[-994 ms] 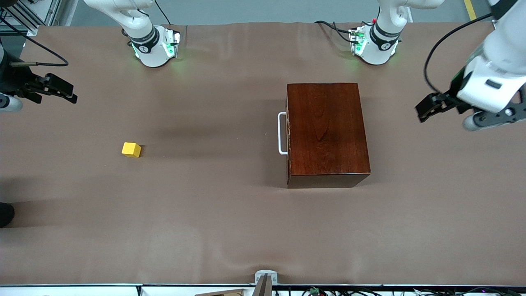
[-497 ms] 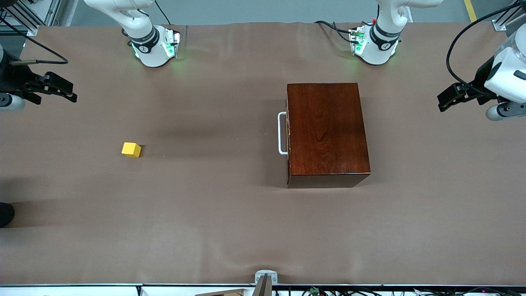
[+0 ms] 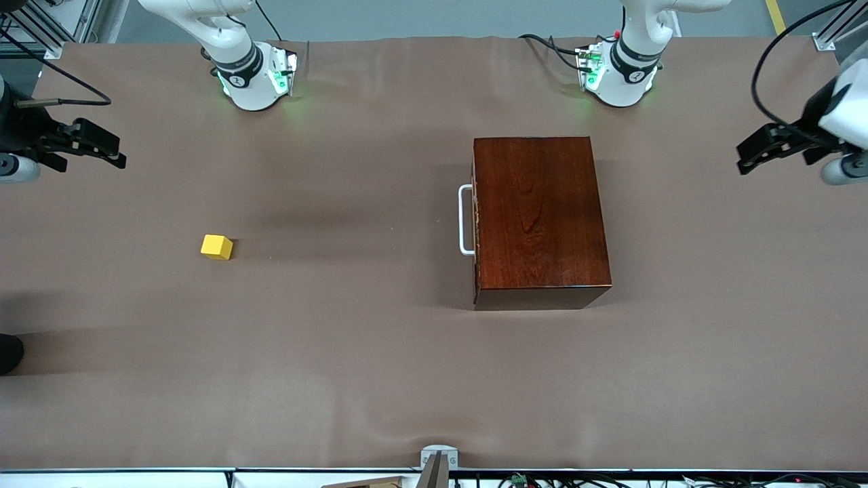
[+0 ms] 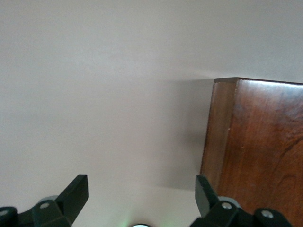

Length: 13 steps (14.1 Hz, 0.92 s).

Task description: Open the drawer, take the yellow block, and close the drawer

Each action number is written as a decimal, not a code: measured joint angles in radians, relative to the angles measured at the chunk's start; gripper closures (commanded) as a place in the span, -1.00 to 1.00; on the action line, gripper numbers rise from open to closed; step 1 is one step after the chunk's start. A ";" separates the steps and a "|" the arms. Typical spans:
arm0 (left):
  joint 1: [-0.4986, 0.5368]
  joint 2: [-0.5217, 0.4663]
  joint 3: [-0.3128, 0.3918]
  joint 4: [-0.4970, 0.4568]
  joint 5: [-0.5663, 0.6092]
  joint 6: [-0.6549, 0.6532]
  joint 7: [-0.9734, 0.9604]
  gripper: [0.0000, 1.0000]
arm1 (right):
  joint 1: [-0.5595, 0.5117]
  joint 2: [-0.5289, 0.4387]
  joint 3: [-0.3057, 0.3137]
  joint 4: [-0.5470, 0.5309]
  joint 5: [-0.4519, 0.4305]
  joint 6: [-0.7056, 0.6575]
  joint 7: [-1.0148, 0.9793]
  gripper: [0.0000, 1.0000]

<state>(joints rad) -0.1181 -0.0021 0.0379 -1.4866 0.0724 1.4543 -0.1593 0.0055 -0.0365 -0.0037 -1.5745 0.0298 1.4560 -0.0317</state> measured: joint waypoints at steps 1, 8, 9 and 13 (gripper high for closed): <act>0.033 -0.005 -0.013 -0.004 0.000 0.000 0.029 -1.00 | 0.000 0.000 0.000 0.000 0.000 0.000 0.000 -1.00; 0.152 -0.030 -0.137 -0.027 0.000 -0.009 0.055 -1.00 | 0.000 0.000 -0.002 0.000 0.000 -0.001 0.000 -1.00; 0.152 -0.032 -0.140 -0.027 0.000 -0.009 0.055 -1.00 | 0.000 0.000 -0.003 0.000 0.000 -0.002 0.000 -1.00; 0.152 -0.037 -0.157 -0.020 -0.004 -0.009 0.055 -1.00 | 0.000 0.000 -0.004 0.000 0.000 -0.008 0.000 -1.00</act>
<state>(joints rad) 0.0336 -0.0386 -0.1193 -1.5064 0.0687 1.4457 -0.1041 0.0054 -0.0365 -0.0074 -1.5745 0.0297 1.4482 -0.0319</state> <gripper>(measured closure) 0.000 0.000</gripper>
